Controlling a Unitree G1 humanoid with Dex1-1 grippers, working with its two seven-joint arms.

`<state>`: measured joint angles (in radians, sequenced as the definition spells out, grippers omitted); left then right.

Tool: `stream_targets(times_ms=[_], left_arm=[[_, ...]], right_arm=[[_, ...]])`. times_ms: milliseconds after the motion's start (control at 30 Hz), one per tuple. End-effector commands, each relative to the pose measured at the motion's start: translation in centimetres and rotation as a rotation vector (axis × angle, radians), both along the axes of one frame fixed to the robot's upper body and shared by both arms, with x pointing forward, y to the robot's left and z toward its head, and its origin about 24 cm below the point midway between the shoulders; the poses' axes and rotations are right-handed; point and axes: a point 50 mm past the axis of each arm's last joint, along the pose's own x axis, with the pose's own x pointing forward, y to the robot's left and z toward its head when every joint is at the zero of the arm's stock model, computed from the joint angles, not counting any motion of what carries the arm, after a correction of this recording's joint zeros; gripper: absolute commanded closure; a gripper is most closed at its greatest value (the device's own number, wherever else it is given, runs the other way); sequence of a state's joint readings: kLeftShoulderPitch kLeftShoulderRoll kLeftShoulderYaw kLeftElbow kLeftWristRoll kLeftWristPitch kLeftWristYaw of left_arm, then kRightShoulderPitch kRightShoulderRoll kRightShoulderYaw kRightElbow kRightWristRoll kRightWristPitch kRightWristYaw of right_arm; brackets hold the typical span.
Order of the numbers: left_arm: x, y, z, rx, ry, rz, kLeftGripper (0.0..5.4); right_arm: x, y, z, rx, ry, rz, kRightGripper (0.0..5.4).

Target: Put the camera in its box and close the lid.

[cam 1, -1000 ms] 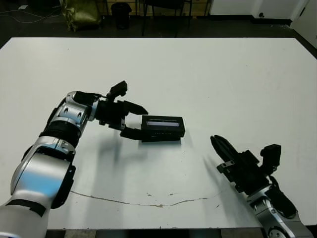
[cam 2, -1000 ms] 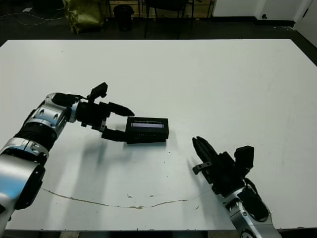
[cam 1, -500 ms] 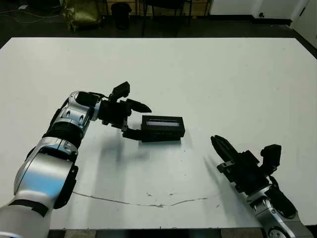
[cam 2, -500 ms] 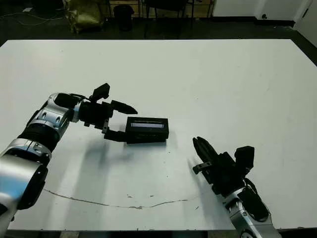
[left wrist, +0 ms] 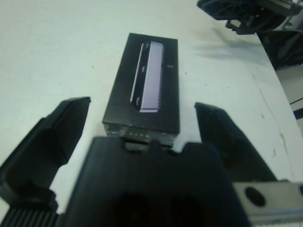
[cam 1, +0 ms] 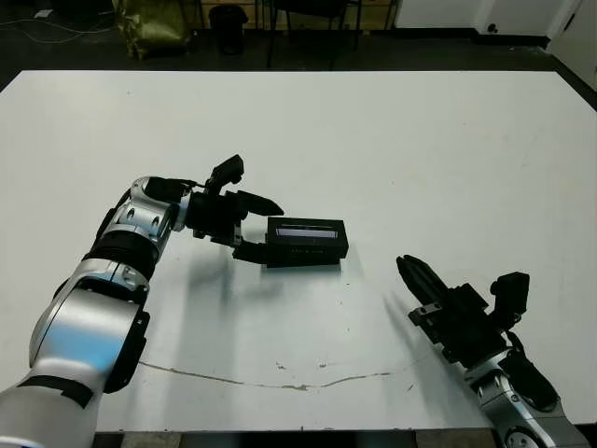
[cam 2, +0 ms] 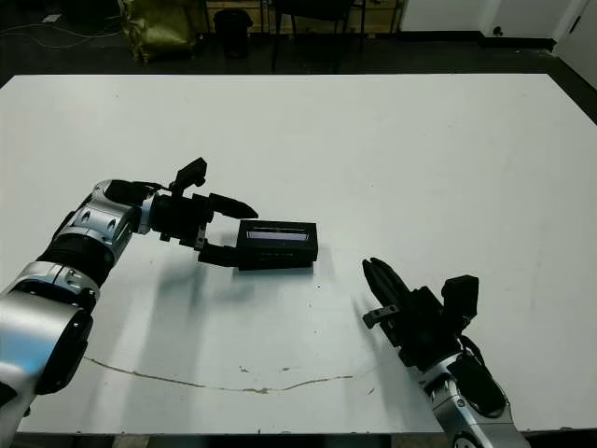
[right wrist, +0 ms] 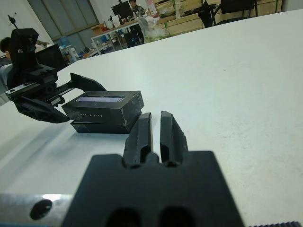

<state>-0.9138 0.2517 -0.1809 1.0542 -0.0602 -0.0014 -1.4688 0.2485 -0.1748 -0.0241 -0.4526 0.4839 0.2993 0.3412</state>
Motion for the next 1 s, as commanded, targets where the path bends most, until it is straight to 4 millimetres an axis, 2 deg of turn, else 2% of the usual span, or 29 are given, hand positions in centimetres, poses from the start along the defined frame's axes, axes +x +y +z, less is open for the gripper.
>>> stream_targets(times_ms=[33, 167, 433, 533, 667, 1000], left_arm=[[-0.25, 0.22, -0.5, 0.016, 0.027, -0.008, 0.02], [-0.29, 0.37, -0.73, -0.003, 0.118, 0.033, 0.4], [-0.45, 0.4, -0.84, -0.018, 0.168, 0.043, 2.34], [-0.43, 0.43, -0.77, -0.014, 0.183, 0.05, 2.9], [-0.38, 0.44, -0.67, 0.0, 0.188, 0.056, 3.14], [-0.37, 0.39, -0.48, -0.059, 0.17, 0.084, 3.14]], right_arm=[[-0.13, -0.31, -0.56, -0.015, 0.027, -0.017, 5.4], [-0.12, -0.34, -0.47, 0.008, 0.021, 0.002, 5.4], [-0.13, -0.38, -0.44, -0.003, 0.022, -0.009, 5.4], [-0.17, -0.35, -0.44, -0.002, 0.027, -0.009, 5.4], [-0.19, -0.36, -0.44, -0.01, 0.024, -0.014, 5.4], [-0.15, -0.37, -0.56, -0.01, 0.028, -0.011, 5.4]])
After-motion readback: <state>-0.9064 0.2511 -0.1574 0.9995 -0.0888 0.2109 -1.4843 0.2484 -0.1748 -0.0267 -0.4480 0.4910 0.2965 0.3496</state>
